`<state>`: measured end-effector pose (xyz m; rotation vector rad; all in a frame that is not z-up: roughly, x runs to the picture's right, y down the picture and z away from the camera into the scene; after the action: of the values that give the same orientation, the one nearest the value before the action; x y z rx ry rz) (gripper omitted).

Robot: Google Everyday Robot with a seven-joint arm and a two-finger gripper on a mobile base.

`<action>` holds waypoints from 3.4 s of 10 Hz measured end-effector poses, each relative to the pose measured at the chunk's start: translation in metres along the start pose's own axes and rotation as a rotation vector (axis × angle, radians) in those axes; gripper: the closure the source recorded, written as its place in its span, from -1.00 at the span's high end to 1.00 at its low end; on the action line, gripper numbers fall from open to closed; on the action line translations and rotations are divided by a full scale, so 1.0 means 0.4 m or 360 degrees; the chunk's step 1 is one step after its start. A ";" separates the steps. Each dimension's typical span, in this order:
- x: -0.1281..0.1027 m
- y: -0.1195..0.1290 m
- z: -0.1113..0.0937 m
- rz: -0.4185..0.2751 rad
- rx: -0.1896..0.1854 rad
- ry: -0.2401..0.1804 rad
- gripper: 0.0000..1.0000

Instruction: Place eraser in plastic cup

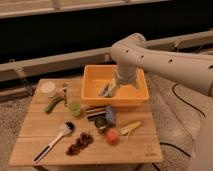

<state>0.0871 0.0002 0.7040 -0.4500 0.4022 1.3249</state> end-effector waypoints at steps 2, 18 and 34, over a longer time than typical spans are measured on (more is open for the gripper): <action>0.000 0.000 0.000 0.0000 0.0000 0.0000 0.60; 0.000 0.000 0.000 0.0000 0.0000 0.0000 0.60; 0.097 0.425 0.008 -0.1049 -0.0103 -0.0346 0.60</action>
<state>-0.0717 0.0649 0.6720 -0.4369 0.0159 0.7334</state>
